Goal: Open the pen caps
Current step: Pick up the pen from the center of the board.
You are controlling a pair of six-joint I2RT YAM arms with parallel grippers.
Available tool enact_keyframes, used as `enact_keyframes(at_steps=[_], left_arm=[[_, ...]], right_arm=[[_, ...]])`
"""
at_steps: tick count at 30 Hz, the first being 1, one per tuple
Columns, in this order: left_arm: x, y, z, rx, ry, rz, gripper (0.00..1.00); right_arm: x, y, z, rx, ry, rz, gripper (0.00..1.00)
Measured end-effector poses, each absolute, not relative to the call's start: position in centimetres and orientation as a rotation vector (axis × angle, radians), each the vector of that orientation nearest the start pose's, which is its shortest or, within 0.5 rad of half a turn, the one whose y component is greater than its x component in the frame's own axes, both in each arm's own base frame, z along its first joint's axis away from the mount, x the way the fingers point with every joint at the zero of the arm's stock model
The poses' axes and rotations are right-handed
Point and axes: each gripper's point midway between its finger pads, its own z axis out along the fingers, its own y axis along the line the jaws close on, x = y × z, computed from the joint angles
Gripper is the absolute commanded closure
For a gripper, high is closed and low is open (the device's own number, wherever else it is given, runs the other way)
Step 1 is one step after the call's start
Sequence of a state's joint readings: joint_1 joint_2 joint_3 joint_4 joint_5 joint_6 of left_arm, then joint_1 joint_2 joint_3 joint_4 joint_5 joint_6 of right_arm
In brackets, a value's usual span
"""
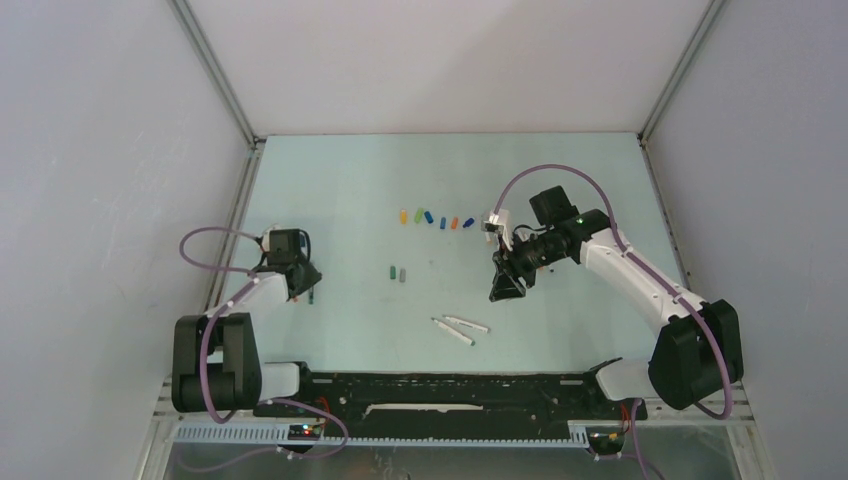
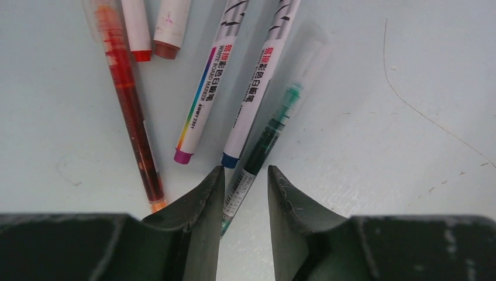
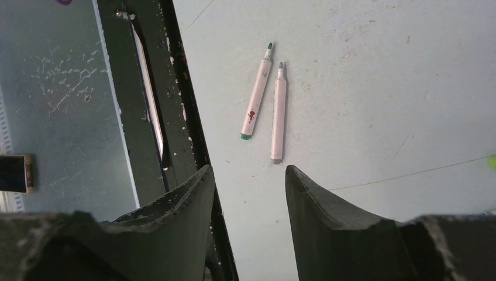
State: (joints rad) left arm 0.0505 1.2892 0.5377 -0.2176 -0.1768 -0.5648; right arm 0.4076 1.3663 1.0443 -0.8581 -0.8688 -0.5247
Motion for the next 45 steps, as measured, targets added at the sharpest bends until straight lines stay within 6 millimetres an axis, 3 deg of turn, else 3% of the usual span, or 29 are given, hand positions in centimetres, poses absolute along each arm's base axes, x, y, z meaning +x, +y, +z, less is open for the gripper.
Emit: enact_keyframes(at_steps=[16,23,30,35,42,45], left_arm=[[27.3,-0.9,1.6,-0.714,2.472,-0.002,0.64],[26.7,-0.9,1.5,-0.724,2.505,0.029,0.82],[26.6,-0.9,1.4,-0.727,2.551,0.07,0.86],[26.7,-1.1,1.4,-0.706,2.57,0.088,1.0],[26.6,-1.7,1.7,-0.668,2.581,0.057,1.0],[26.6,-2.5,2.7,-0.628,2.557,-0.01,1.0]], right_arm=[[19.3,21.4,15.0,-1.325,2.116,1.122,0.49],[19.3,21.4,15.0,-1.322,2.115,1.12,0.49],[19.4,21.3,15.2,-1.317,2.109,1.116,0.49],[19.4,21.3,15.4,-1.315,2.103,1.117,0.49],[19.3,21.3,15.5,-1.313,2.098,1.124,0.49],[19.3,21.3,15.5,-1.313,2.098,1.126,0.49]])
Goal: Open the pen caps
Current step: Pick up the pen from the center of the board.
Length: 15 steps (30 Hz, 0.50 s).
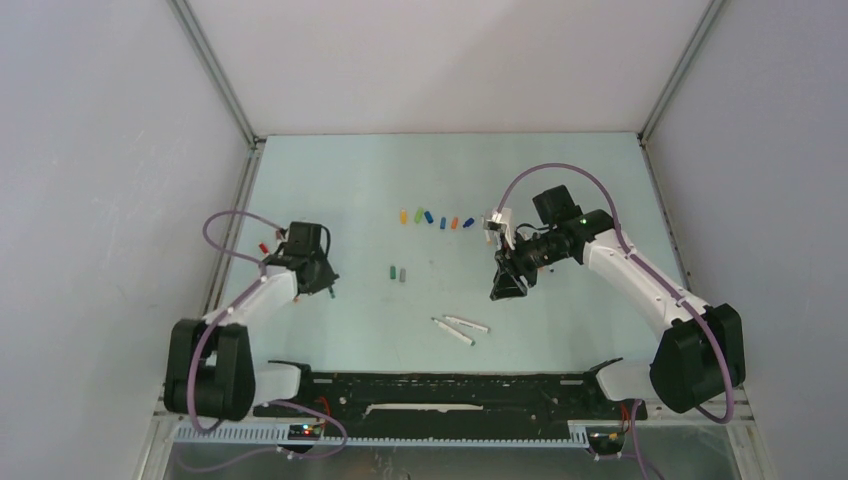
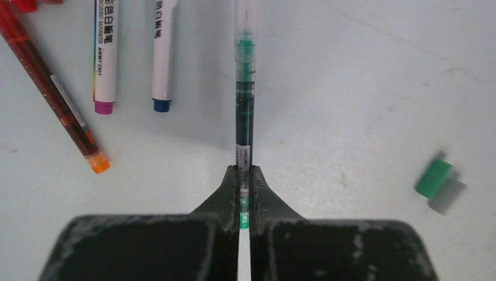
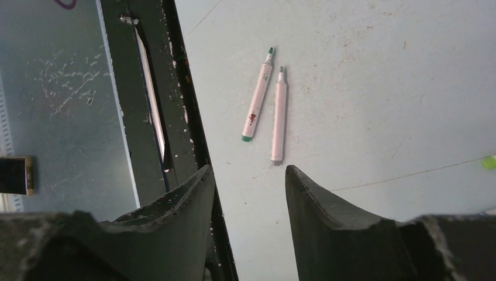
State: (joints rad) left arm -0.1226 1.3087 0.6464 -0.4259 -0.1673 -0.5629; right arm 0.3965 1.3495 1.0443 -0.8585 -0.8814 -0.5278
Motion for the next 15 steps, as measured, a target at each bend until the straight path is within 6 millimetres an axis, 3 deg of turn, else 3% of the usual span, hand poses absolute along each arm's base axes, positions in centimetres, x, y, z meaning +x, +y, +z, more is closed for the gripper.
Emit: enact_keyframes(at_steps=[8,11,15], left_arm=[[27.5,-5.4,7.4,-0.502,2.341,-0.301,1.0],[27.7,-7.5,9.3,-0.432,2.242,-0.472,1.0],[27.6,-12.0,12.6,-0.292,2.089,-0.711,1.0]], right_arm=[[19.1,21.6,15.8,-1.315,2.081,1.154,0.49],[18.8,21.8,16.1,-1.315,2.063,1.189,0.48],[18.2,22.3,17.0,-1.313,2.017,1.254,0.47]])
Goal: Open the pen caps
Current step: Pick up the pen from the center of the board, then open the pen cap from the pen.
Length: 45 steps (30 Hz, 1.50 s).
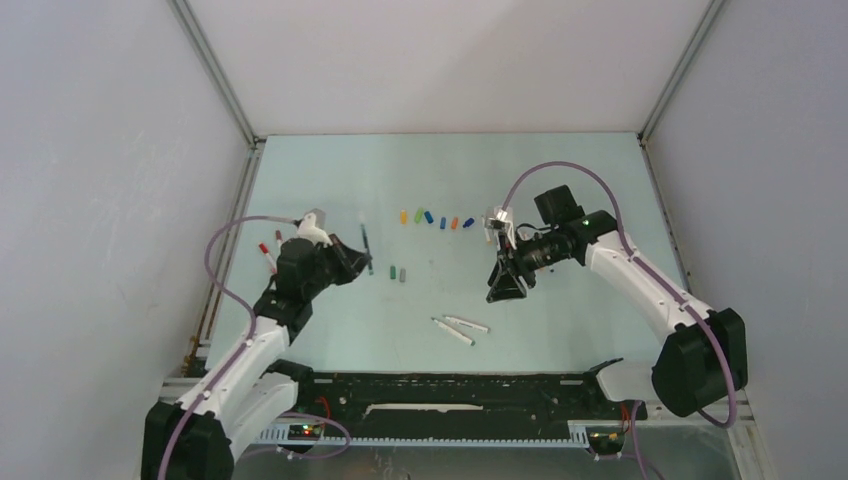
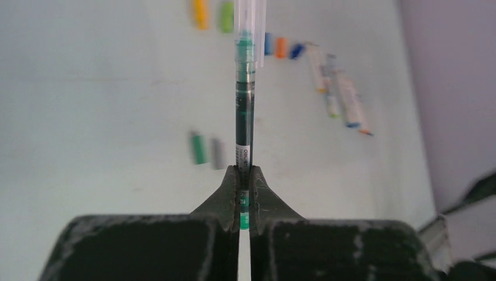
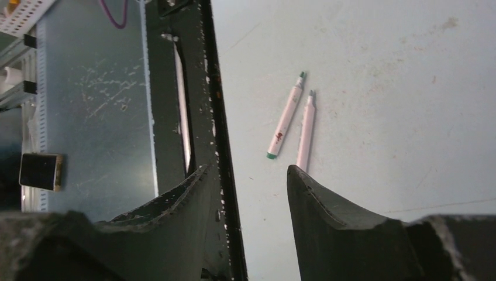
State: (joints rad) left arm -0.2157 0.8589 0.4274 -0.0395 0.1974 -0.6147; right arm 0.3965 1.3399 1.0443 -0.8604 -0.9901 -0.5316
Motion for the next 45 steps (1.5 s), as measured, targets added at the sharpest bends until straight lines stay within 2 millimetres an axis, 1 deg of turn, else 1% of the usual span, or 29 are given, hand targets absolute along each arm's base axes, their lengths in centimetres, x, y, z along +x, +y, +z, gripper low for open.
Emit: enact_keyframes(at_steps=[5,8,9,11,12,13,16,17,20,22,24,26,30,33,36,41,45], left_arm=[[26.8,-18.2,17.7,-0.102,1.908,-0.964,1.0],[25.9,-21.7,19.8,-0.013,1.832,-1.083,1.0],[25.6,-22.5,20.0,0.008,1.824,-1.109,1.0],[25.0,-24.6,19.7,0.047,1.828,-1.158,1.0],[24.9,-25.0,19.6,0.054,1.831,-1.167,1.0],[24.2,-26.9,19.2,0.085,1.851,-1.202,1.0],[23.6,-29.6,19.5,0.127,1.85,-1.246,1.0],[23.5,-30.7,20.0,0.139,1.835,-1.267,1.0],[23.1,-33.3,21.7,0.168,1.791,-1.318,1.0],[23.0,-34.8,22.9,0.18,1.756,-1.348,1.0],[22.9,-36.0,23.9,0.183,1.726,-1.372,1.0],[22.8,-36.8,24.3,0.186,1.712,-1.388,1.0],[22.7,-37.7,23.7,0.177,1.723,-1.398,1.0],[22.7,-38.2,23.2,0.178,1.739,-1.396,1.0],[22.5,-38.9,23.4,0.185,1.738,-1.407,1.0],[22.3,-39.7,24.6,0.194,1.71,-1.431,1.0],[22.3,-40.1,24.4,0.199,1.713,-1.434,1.0]], right_arm=[[17.8,22.6,19.0,-1.282,1.924,1.314,0.42],[18.2,22.1,20.4,-1.204,1.881,1.346,0.4],[18.5,22.0,20.7,-1.173,1.872,1.355,0.39],[19.3,21.5,21.5,-1.077,1.848,1.388,0.35],[19.7,21.3,21.7,-1.033,1.839,1.401,0.32],[20.3,20.9,21.8,-0.963,1.825,1.422,0.29],[21.1,20.2,21.2,-0.805,1.816,1.467,0.22],[21.3,20.1,20.9,-0.76,1.814,1.479,0.2],[21.4,20.1,20.3,-0.667,1.808,1.518,0.19],[21.7,20.2,20.7,-0.619,1.801,1.529,0.19],[22.3,20.2,21.6,-0.584,1.782,1.526,0.19],[22.8,20.2,22.5,-0.551,1.761,1.524,0.2],[23.3,20.1,23.6,-0.507,1.739,1.537,0.22],[23.5,20.1,24.3,-0.489,1.718,1.543,0.25],[23.5,20.1,24.5,-0.467,1.715,1.551,0.3],[23.8,20.1,24.5,-0.431,1.723,1.557,0.4],[24.0,20.1,24.5,-0.412,1.73,1.561,0.47]])
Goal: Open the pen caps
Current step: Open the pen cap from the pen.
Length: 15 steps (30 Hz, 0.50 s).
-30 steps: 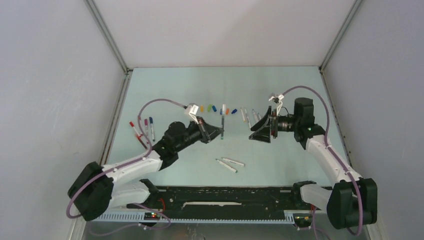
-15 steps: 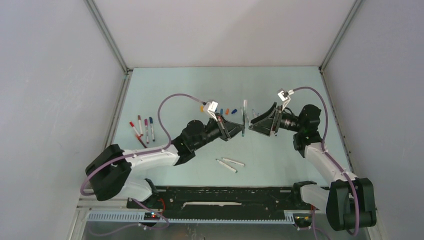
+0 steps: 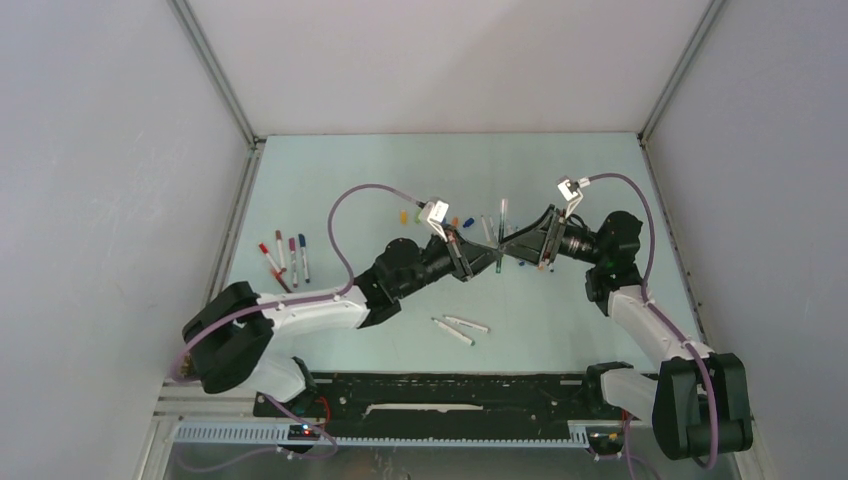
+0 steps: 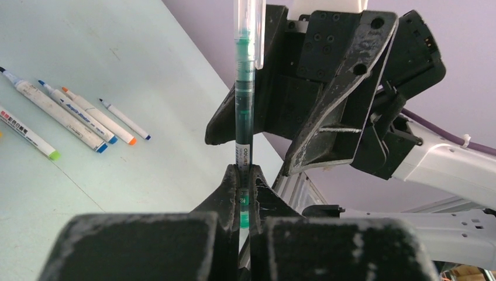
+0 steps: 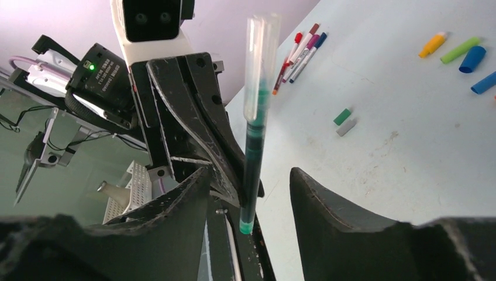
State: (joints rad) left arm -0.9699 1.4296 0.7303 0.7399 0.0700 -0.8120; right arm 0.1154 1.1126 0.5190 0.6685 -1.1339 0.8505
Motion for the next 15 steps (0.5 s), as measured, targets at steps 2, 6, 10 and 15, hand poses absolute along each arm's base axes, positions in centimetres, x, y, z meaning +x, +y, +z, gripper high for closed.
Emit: enact_keyframes(at_steps=[2,6,10,15], left_arm=[[22.3,-40.3,24.0,0.202,1.724,-1.432,1.0],[22.1,-40.6,23.2,0.211,1.745,-1.429,1.0],[22.0,-40.7,22.9,0.214,1.754,-1.427,1.0],[22.0,-40.8,22.9,0.216,1.754,-1.429,1.0]], right_arm=[[24.0,20.1,24.5,-0.405,1.732,1.562,0.51],[24.1,20.1,24.5,-0.394,1.735,1.565,0.58],[24.2,20.1,24.4,-0.388,1.739,1.567,0.6],[24.2,20.2,24.3,-0.385,1.744,1.57,0.6]])
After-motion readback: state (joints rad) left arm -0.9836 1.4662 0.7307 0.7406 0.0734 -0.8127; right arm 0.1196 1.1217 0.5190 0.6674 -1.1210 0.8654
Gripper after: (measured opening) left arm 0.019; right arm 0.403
